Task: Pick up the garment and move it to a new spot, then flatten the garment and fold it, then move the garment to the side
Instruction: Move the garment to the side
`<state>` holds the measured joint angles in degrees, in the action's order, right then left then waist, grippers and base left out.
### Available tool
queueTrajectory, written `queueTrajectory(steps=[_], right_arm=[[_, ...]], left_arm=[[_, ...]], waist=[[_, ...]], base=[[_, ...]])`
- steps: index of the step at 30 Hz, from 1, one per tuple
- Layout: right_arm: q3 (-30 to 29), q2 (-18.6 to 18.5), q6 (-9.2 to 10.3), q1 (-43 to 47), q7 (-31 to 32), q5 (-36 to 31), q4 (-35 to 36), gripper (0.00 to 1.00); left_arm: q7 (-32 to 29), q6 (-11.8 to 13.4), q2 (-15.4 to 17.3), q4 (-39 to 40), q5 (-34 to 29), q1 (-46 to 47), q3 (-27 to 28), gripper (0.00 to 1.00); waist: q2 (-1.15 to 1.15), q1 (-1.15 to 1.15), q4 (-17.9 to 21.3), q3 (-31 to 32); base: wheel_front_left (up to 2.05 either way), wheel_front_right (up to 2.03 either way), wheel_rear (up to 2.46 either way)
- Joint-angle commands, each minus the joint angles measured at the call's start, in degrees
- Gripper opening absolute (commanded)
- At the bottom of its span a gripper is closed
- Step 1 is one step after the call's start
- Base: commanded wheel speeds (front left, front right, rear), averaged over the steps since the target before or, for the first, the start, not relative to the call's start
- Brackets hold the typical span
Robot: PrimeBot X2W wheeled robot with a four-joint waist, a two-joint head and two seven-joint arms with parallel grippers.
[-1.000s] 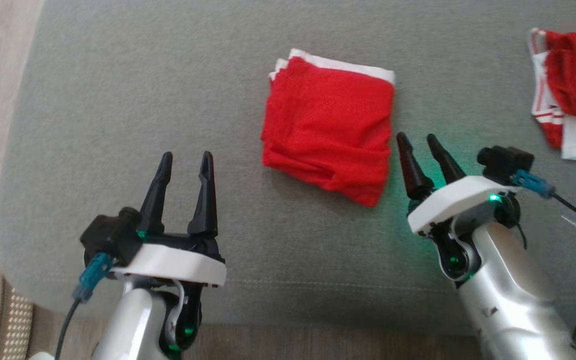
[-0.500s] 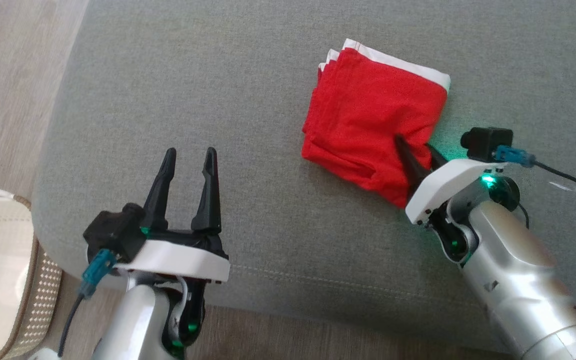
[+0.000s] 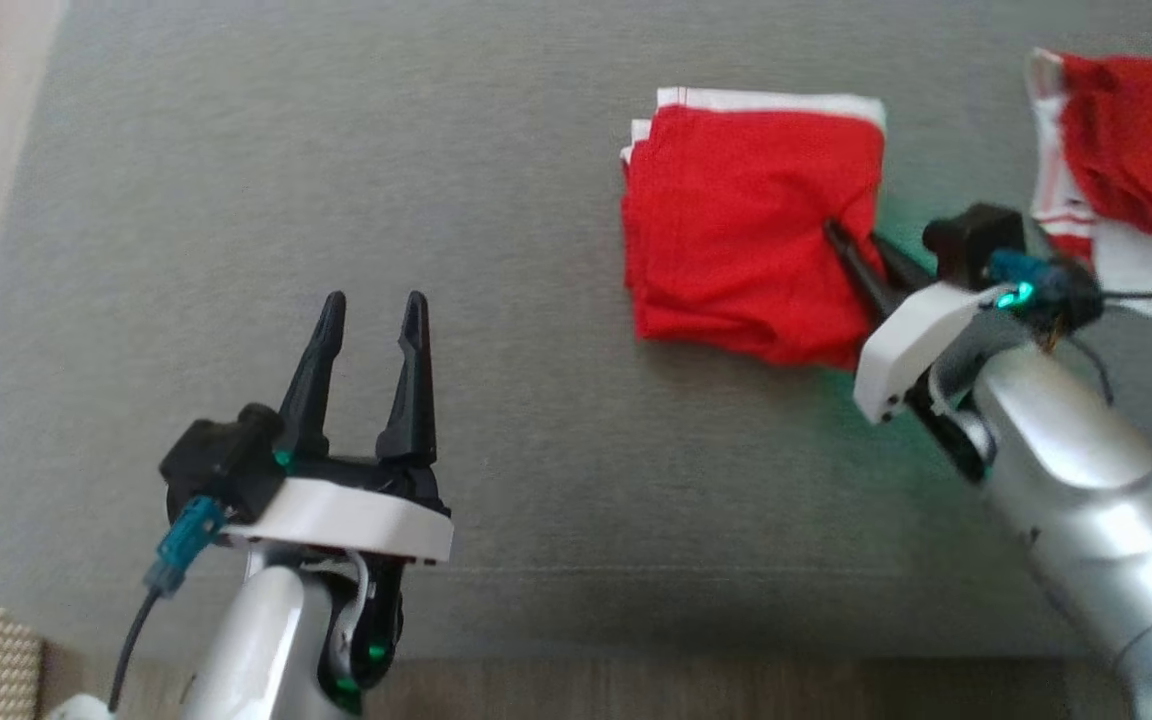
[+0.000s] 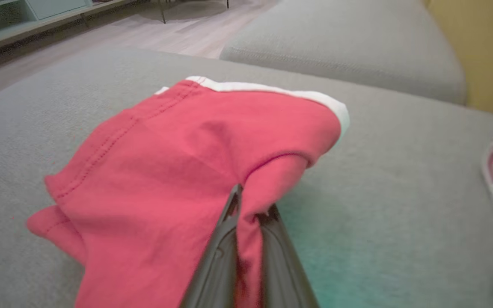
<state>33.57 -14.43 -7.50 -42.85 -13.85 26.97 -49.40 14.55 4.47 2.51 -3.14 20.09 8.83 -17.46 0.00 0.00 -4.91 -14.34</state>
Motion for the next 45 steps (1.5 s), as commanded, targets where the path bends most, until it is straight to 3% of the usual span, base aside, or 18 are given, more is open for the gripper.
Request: queueTrajectory(steps=[1,13,19,26,28,38,40,45], right_arm=[[1.6,-1.7,0.01,-2.2,-0.4,-0.5,2.7,0.00],[12.9,-18.0,0.01,-13.7,4.3,3.8,11.3,0.00],[18.9,-23.2,0.01,-21.0,5.0,8.4,13.1,0.00],[25.2,-24.6,0.01,-27.6,4.3,7.7,8.4,0.00],[26.9,-24.9,0.01,-29.8,4.6,3.9,5.9,0.00],[22.2,-20.4,0.01,-32.7,2.9,-0.4,-5.1,0.00],[21.2,-19.4,0.01,-32.5,2.4,-0.7,-6.6,1.00],[18.5,-17.3,0.01,-32.0,1.9,1.4,-8.7,1.00]], left_arm=[[0.4,-0.6,0.4,2.0,-0.9,3.2,2.0,1.00],[0.4,-4.3,0.4,0.6,-5.7,12.0,1.9,1.00],[0.4,-6.7,0.4,-0.7,-8.9,15.6,2.6,1.00],[0.4,-8.5,0.4,-1.5,-11.1,18.2,3.5,1.00],[0.4,-8.8,0.4,-1.6,-11.4,18.5,4.0,1.00],[0.4,-9.3,0.4,-1.5,-11.2,19.2,5.1,1.00],[0.4,-9.3,0.4,-1.6,-11.1,19.2,5.1,1.00],[0.4,-9.3,0.4,-2.0,-10.7,19.0,5.7,1.00]], waist=[[0.00,0.00,4.5,-0.7],[0.00,0.00,16.2,-7.6],[0.00,0.00,20.7,-12.4],[0.00,0.00,23.0,-16.8],[0.00,0.00,23.3,-17.7],[0.00,0.00,23.4,-19.9],[0.00,0.00,23.3,-19.9],[0.00,0.00,22.9,-19.1]], base=[[0.00,0.00,0.00],[0.00,0.00,0.00],[0.00,0.00,0.00],[0.00,0.00,0.00],[0.00,0.00,0.00],[0.00,0.00,0.00],[0.00,0.00,0.00],[0.00,0.00,0.00]])
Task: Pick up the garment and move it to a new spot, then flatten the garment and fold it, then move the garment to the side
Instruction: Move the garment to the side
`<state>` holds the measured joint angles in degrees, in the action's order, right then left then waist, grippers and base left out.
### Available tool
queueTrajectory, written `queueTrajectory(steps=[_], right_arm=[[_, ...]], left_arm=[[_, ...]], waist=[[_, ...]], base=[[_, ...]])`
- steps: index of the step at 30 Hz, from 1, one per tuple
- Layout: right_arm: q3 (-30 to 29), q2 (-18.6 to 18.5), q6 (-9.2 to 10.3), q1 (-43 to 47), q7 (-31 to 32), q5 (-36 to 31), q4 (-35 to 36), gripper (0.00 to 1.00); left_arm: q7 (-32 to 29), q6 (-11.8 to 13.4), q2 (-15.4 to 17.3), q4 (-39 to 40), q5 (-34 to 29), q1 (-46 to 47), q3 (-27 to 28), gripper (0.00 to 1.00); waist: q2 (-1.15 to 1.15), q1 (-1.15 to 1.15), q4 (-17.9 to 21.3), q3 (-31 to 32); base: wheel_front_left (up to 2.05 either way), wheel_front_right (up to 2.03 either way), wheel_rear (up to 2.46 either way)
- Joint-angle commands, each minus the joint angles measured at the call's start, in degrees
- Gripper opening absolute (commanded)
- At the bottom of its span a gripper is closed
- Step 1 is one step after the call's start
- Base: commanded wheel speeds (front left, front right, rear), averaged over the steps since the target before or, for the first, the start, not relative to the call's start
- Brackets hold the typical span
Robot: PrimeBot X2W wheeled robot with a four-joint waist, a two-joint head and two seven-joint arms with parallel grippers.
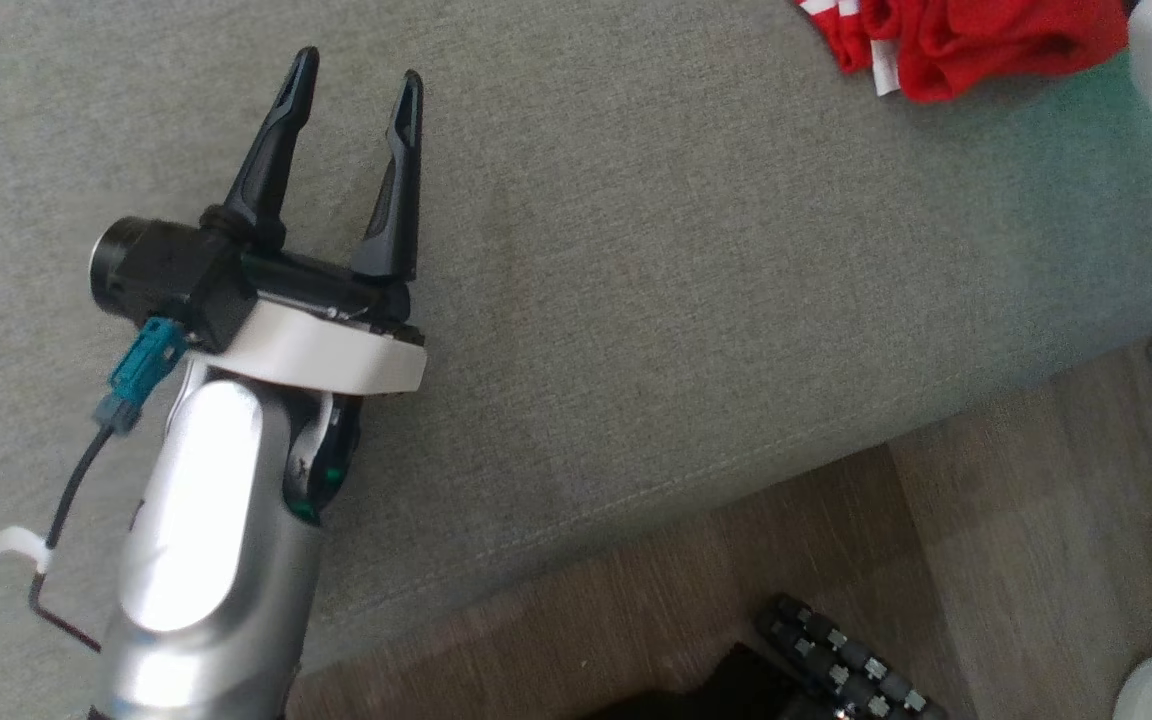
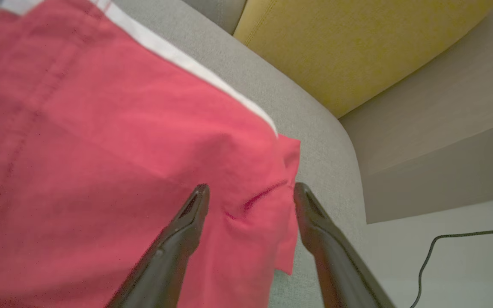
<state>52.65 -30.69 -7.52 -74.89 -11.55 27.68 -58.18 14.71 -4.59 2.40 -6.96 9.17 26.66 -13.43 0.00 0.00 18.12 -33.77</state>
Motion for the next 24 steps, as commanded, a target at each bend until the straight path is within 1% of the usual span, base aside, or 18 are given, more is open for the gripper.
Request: queueTrajectory(steps=[1,7,14,18,21,24], right_arm=[[-1.0,-0.8,0.03,0.2,-0.4,1.4,-0.2,1.00],[-2.9,-0.2,0.03,0.3,-0.8,4.6,0.2,1.00],[-8.2,0.7,0.03,3.3,-2.9,8.8,4.2,1.00],[-12.1,2.3,0.03,8.1,-3.4,10.4,8.5,1.00],[-17.0,3.7,0.03,12.7,-3.4,10.1,13.8,1.00],[-22.6,5.8,0.03,19.0,-3.4,8.3,19.4,1.00]], left_arm=[[0.3,-0.1,0.5,1.7,0.3,1.1,1.8,1.00],[0.3,0.8,0.5,2.1,2.2,-0.3,2.1,1.00],[0.3,2.9,0.5,3.4,5.4,-3.5,2.3,1.00],[0.3,4.2,0.5,4.5,6.7,-6.2,3.2,1.00],[0.3,4.9,0.5,5.1,7.4,-8.4,4.1,1.00],[0.3,5.5,0.5,5.7,8.0,-10.6,4.8,1.00]], waist=[[0.00,0.00,-0.3,0.6],[0.00,0.00,-2.0,3.9],[0.00,0.00,-6.7,10.7],[0.00,0.00,-9.4,14.7],[0.00,0.00,-11.3,17.1],[0.00,0.00,-12.9,19.2]], base=[[0.00,0.00,0.00],[0.00,0.00,0.00],[0.00,0.00,0.00],[0.00,0.00,0.00],[0.00,0.00,0.00],[0.00,0.00,0.00]])
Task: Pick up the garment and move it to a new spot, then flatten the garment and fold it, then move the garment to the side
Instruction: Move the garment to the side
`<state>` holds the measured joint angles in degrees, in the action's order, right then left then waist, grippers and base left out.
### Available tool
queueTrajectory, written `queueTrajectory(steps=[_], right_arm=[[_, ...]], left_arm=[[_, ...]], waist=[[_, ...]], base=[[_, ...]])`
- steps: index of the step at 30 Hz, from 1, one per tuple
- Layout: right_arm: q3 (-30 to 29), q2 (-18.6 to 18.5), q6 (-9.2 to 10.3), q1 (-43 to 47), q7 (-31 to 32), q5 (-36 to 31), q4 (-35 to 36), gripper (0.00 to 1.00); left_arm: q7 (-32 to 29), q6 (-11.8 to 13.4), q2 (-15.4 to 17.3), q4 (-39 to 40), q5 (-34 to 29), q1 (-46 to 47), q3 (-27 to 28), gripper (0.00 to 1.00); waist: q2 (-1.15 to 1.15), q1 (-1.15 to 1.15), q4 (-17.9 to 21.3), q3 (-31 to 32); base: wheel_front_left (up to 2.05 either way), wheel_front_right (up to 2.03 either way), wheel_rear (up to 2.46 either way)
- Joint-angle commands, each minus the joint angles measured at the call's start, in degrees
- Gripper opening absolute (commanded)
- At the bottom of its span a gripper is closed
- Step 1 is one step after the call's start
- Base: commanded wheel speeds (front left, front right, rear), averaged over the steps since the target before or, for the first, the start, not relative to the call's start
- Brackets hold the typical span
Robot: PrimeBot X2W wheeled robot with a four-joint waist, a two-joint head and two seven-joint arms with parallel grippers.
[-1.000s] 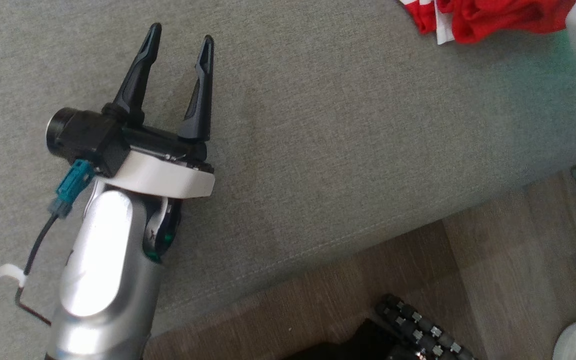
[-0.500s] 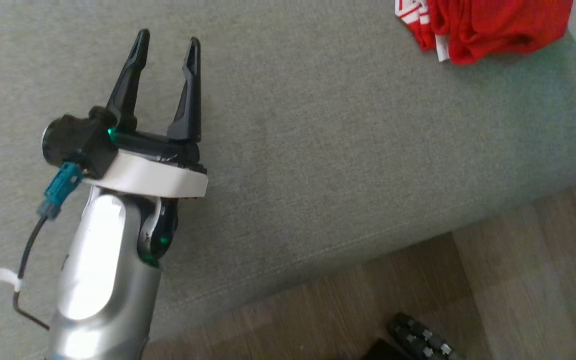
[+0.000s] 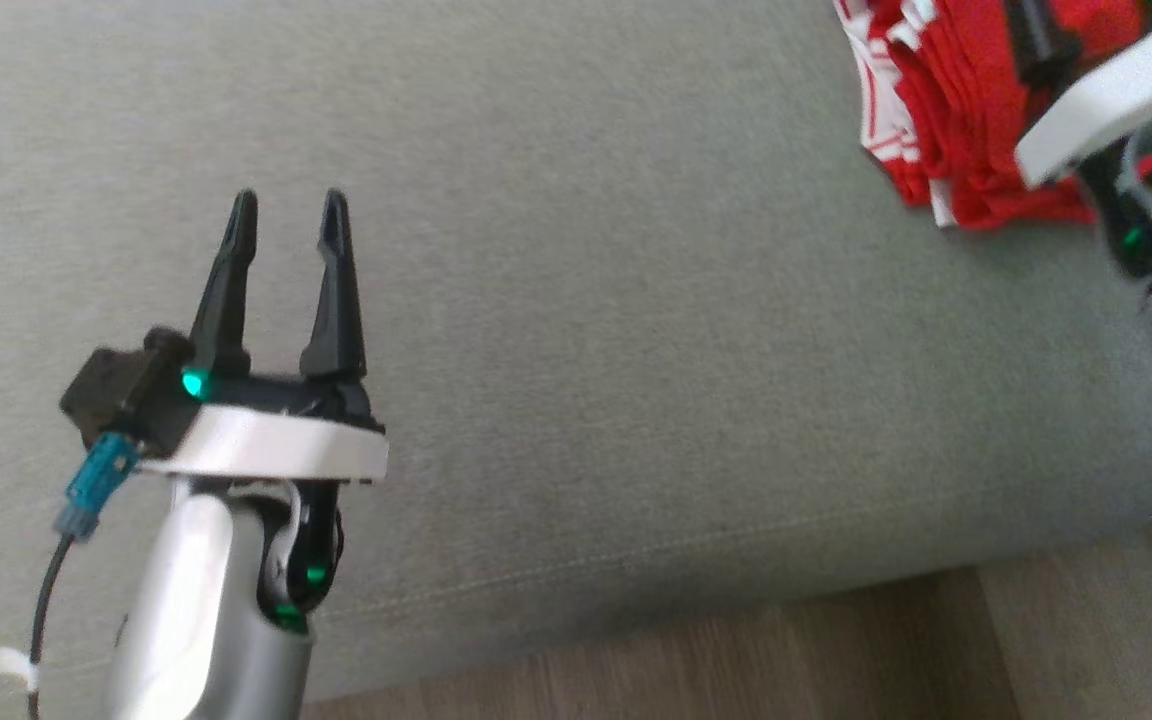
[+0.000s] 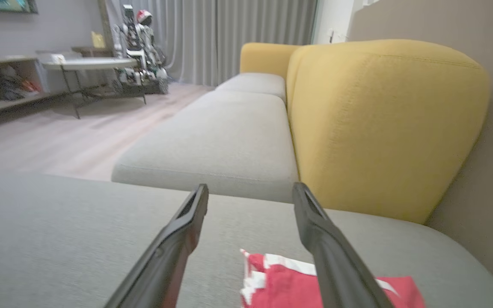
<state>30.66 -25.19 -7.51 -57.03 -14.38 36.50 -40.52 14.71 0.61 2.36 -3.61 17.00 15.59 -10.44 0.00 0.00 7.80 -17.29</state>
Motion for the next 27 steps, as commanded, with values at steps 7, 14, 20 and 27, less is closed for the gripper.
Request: queueTrajectory(steps=[7,14,20,27], right_arm=[[-13.7,7.4,0.02,17.8,-0.6,-9.3,14.6,1.00],[-21.3,15.4,0.02,31.3,-0.6,-17.0,24.8,1.00],[-24.5,19.3,0.02,38.0,-0.6,-20.3,29.9,1.00],[-24.7,21.0,0.02,41.8,-0.6,-22.7,32.0,1.00]], left_arm=[[0.3,0.6,0.5,2.5,0.8,-4.2,1.5,1.00],[0.3,1.0,0.5,2.6,1.1,-8.4,1.1,1.00],[0.3,1.0,0.5,2.3,1.1,-10.4,0.4,1.00],[0.3,1.5,0.5,2.0,1.8,-11.4,0.1,1.00]], waist=[[0.00,0.00,-5.2,6.4],[0.00,0.00,-6.0,9.1],[0.00,0.00,-6.0,10.4],[0.00,0.00,-6.0,11.0]], base=[[0.00,0.00,0.00],[0.00,0.00,0.00],[0.00,0.00,0.00],[0.00,0.00,0.00]])
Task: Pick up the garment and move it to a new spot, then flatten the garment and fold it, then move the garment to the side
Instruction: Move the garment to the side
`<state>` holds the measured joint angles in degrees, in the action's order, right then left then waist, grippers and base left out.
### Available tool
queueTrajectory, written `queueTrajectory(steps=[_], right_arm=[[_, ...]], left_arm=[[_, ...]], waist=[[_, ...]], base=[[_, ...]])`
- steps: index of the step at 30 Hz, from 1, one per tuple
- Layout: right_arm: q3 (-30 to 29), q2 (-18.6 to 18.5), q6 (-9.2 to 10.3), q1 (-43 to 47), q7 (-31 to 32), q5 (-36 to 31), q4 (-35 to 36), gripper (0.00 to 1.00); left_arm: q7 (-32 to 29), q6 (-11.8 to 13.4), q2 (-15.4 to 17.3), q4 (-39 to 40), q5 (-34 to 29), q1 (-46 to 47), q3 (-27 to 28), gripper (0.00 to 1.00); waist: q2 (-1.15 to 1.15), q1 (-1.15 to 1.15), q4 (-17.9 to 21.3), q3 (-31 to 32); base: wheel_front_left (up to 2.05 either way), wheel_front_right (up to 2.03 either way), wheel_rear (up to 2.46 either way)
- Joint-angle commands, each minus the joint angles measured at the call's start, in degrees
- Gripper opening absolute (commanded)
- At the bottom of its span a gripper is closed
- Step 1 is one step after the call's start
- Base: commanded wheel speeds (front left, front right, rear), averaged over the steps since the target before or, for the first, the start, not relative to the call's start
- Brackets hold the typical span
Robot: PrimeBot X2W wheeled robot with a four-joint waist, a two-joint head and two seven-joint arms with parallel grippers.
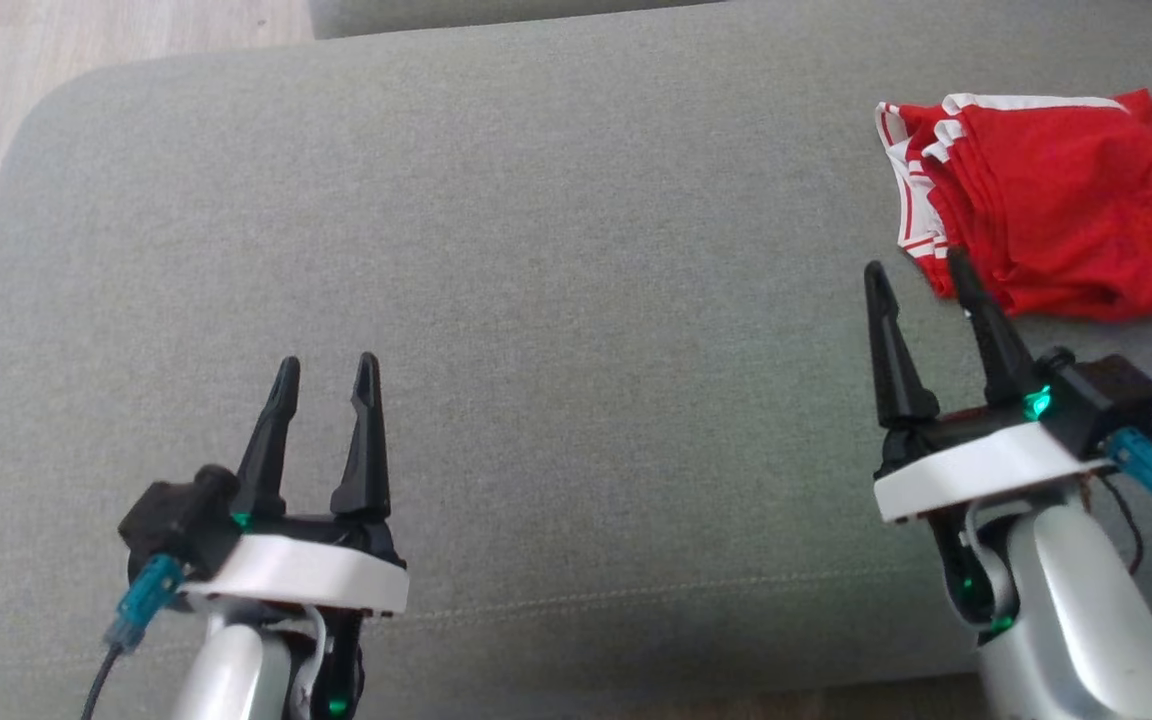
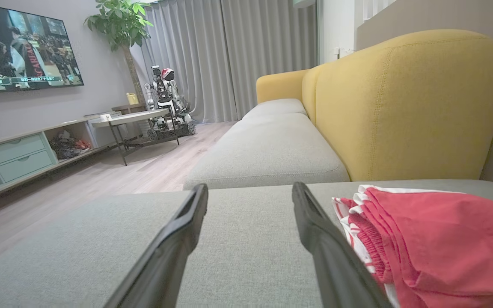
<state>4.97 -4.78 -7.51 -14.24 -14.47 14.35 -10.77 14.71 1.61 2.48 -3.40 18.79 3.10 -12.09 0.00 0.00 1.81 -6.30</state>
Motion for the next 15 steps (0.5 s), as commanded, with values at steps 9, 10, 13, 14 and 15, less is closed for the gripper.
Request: queueTrajectory(steps=[9,10,13,14,15], right_arm=[[1.5,1.6,0.02,0.4,-0.5,-1.7,3.2,1.00],[1.4,1.7,0.02,0.5,-0.5,-1.8,3.2,1.00],[1.2,1.8,0.02,0.5,-0.5,-1.8,3.4,1.00],[1.2,1.8,0.02,0.6,-0.5,-1.8,3.4,1.00],[1.1,1.8,0.02,0.6,-0.5,-1.8,3.4,1.00]], left_arm=[[0.3,1.3,0.4,3.5,-2.0,1.1,1.9,1.00],[0.3,1.4,0.4,3.6,-2.1,1.1,2.0,1.00],[0.3,1.6,0.4,3.7,-2.3,1.1,2.0,1.00],[0.3,1.7,0.4,3.8,-2.4,1.1,2.1,1.00],[0.3,2.0,0.4,3.9,-2.5,1.1,2.1,1.00]], waist=[[0.00,0.00,0.1,0.1],[0.00,0.00,0.1,0.1],[0.00,0.00,0.2,0.2],[0.00,0.00,0.2,0.3],[0.00,0.00,0.2,0.3]], base=[[0.00,0.00,0.00],[0.00,0.00,0.00],[0.00,0.00,0.00],[0.00,0.00,0.00],[0.00,0.00,0.00]])
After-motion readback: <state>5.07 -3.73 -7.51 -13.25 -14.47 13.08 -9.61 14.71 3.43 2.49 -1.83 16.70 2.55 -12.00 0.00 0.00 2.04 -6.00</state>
